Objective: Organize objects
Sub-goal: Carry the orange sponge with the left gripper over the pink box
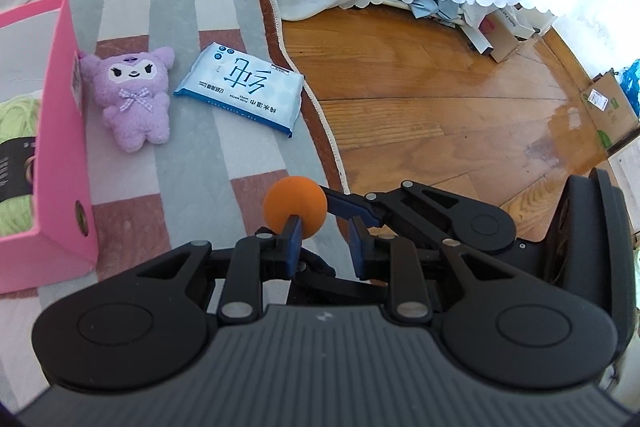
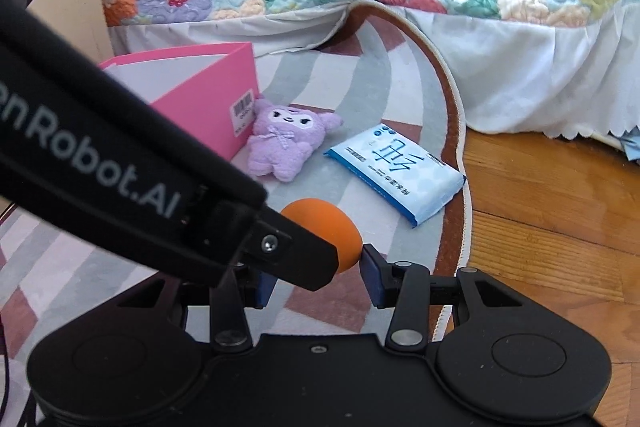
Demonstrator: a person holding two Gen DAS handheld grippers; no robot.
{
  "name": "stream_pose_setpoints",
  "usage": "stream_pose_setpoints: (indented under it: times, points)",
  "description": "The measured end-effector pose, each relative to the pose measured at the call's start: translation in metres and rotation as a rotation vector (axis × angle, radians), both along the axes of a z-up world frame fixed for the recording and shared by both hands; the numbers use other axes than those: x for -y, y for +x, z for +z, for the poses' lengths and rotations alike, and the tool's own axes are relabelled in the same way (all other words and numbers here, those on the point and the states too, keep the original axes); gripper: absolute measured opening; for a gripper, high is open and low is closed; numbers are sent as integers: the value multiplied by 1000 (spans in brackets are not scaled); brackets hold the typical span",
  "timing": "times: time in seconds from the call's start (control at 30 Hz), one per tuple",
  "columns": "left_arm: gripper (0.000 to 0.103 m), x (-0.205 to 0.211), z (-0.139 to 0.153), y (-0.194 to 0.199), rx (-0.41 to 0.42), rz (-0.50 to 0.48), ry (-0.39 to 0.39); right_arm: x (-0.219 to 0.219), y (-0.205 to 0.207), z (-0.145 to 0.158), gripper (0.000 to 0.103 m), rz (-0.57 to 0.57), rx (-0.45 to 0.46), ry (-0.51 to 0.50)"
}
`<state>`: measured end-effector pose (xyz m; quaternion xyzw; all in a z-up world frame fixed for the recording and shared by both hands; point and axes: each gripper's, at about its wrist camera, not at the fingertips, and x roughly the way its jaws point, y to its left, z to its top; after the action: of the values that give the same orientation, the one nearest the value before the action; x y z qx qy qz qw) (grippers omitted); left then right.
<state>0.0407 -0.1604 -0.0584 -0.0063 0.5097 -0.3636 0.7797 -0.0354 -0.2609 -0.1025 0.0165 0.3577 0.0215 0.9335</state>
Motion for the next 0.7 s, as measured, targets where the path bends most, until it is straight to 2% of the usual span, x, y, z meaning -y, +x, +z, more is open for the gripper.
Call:
stream_pose_setpoints:
  times: [0.57, 0.7]
  points:
    - [24, -28, 43, -36, 25, 0, 2, -27, -23, 47, 49, 66, -44, -28]
    - [24, -42, 56, -42, 25, 17, -40, -36, -32, 62, 49, 57, -11, -26]
